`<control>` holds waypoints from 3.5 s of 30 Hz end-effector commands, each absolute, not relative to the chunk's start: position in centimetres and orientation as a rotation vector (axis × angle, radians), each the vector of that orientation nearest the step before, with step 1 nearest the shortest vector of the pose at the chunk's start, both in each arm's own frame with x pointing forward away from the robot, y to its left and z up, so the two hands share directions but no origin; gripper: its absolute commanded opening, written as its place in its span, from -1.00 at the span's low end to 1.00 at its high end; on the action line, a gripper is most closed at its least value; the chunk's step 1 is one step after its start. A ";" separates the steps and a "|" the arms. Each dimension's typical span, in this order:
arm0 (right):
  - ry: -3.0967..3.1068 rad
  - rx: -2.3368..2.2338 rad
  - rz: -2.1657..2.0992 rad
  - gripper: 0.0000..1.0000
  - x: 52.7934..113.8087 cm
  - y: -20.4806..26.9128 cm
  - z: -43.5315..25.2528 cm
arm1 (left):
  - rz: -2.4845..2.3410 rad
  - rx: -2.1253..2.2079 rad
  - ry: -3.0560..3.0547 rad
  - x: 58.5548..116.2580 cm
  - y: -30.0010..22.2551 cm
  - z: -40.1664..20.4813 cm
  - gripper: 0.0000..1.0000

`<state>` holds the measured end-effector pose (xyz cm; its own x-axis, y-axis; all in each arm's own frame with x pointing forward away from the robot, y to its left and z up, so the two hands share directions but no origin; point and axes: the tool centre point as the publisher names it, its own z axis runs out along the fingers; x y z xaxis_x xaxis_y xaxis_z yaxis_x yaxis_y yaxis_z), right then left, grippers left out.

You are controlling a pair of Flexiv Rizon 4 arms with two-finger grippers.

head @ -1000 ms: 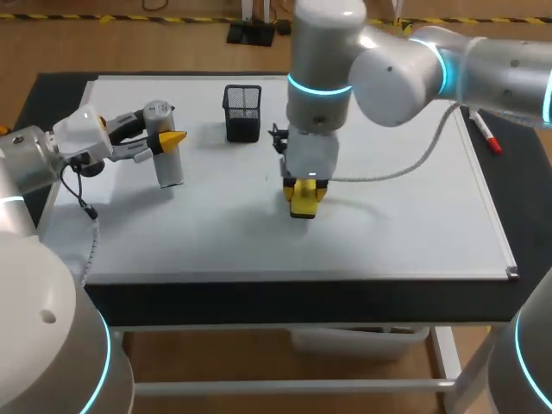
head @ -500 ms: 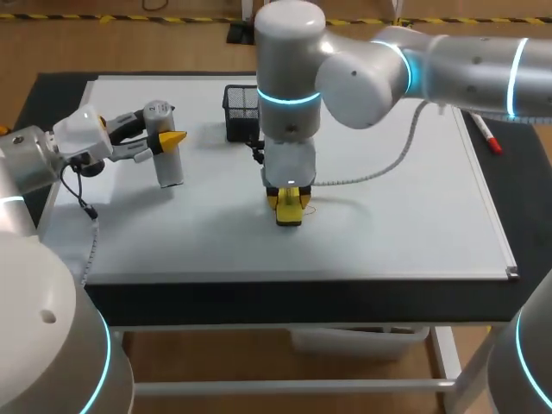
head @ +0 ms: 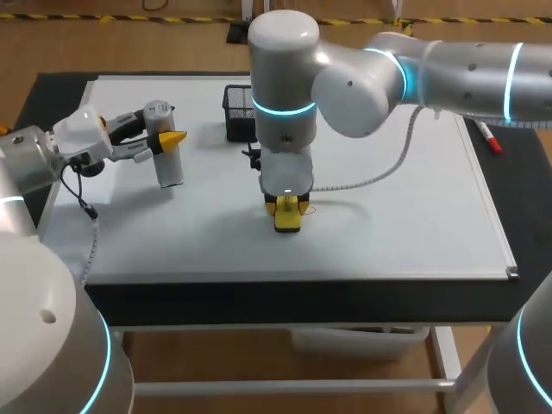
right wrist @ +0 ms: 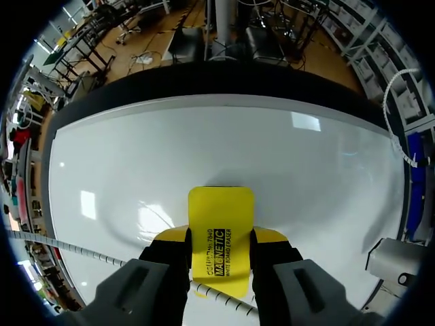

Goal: Pick up the inspection probe, press it on each red-marked spot on the whiteboard one by one, put down the probe, pick up the eraser, and wipe off all the red marks.

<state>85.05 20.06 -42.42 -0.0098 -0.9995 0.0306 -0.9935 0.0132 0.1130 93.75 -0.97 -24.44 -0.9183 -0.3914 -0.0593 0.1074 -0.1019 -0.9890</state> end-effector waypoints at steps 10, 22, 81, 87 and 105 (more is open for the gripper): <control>-2.213 2.096 -0.065 -1.00 85.0 18.4 -43.0 | -2.087 -0.310 1.841 93.7 -0.9 -24.4 -1.00; -2.299 2.017 -0.060 -1.00 85.2 15.4 -43.1 | -2.087 -0.310 1.841 93.7 -0.9 -24.4 -1.00; -2.257 2.089 0.060 -1.00 90.3 12.3 -38.1 | -2.087 -0.310 1.841 93.7 -0.9 -24.4 -1.00; -2.204 2.159 0.101 -1.00 94.6 12.6 -37.8 | -2.087 -0.310 1.841 93.7 -0.9 -24.4 -1.00; -2.195 2.209 0.065 -1.00 106.5 11.2 -37.9 | -2.087 -0.310 1.841 93.7 -0.9 -24.4 -1.00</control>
<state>104.07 11.02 -37.77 0.0025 -0.9990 0.0452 -0.9985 -0.0050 -0.0547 93.75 -0.96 -24.44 -0.9183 -0.3914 -0.0593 0.1073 -0.1020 -0.9890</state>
